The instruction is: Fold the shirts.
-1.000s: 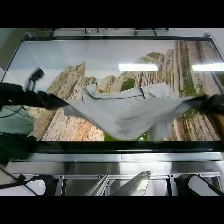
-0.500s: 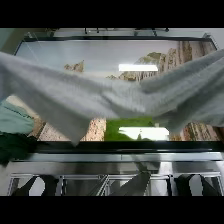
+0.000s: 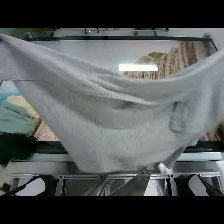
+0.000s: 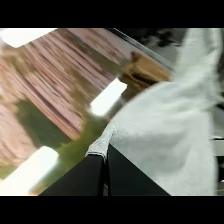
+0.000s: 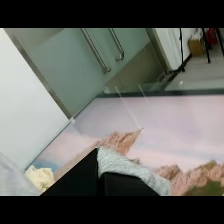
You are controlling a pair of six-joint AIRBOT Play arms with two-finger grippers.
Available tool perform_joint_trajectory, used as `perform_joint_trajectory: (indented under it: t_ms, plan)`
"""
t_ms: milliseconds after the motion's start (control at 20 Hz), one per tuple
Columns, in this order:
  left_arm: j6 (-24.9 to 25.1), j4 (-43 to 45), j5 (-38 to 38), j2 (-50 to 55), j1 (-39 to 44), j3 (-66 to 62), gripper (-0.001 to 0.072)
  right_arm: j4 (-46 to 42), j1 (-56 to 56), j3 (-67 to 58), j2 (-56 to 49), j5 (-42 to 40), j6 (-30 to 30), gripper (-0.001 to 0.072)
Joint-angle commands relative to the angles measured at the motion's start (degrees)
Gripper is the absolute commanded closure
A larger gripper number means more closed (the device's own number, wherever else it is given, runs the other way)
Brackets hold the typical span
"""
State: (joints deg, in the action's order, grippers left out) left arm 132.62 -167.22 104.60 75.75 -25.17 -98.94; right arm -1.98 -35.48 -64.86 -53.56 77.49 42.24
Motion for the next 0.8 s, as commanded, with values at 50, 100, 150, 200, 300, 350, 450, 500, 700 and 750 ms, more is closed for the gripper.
perform_joint_trajectory:
  t_ms: [50, 100, 150, 200, 300, 350, 450, 500, 700, 750]
  plan:
    - [-1.11, 5.95, -2.43, 24.81, 9.94, -0.15, 0.0689, -6.82, 14.69, 9.35, -16.31, -23.91, -7.06, 0.0699]
    - [-1.14, 5.64, -3.63, 29.79, 10.54, -0.2, 0.0688, -6.08, 16.44, 9.16, -21.38, -29.03, -8.76, 0.0697]
    - [-1.92, 5.31, -5.6, 34.58, 10.6, -0.2, 0.0686, -4.66, 17.16, 8.61, -25.81, -32.41, -9.73, 0.0603]
    - [-4.55, 5.01, -8.0, 38.29, 10.14, -0.2, 0.0537, -3.56, 17.05, 7.21, -30.05, -32.94, -9.7, 0.0324]
    - [-8.28, 4.96, -10.73, 43.63, 8.0, -0.2, -0.0007, -3.43, 15.37, 3.5, -36.3, -30.58, -8.66, 0.0269]
    - [-9.01, 3.96, -10.45, 44.89, 6.51, -0.2, -0.0009, -3.43, 13.7, 2.14, -37.55, -28.26, -7.69, 0.0268]
    - [-9.38, 0.15, -7.48, 45.29, 2.95, -0.2, -0.0009, -3.89, 9.46, 0.63, -37.29, -23.61, -5.51, 0.0268]
    - [-10.32, -0.85, -5.7, 44.48, 1.29, -0.2, -0.0008, -5.51, 6.88, 0.55, -36.44, -20.35, -3.67, 0.0268]
    - [-13.53, 5.92, 0.63, 37.4, -2.21, 5.51, 0.0031, -28.89, -2.43, 1.97, -33.81, -6.14, 9.9, 0.0269]
    - [-12.28, 7.8, 0.13, 34.62, -2.62, 9.81, 0.0031, -34.12, -3.76, 3.8, -33.16, -3.52, 11.89, 0.027]
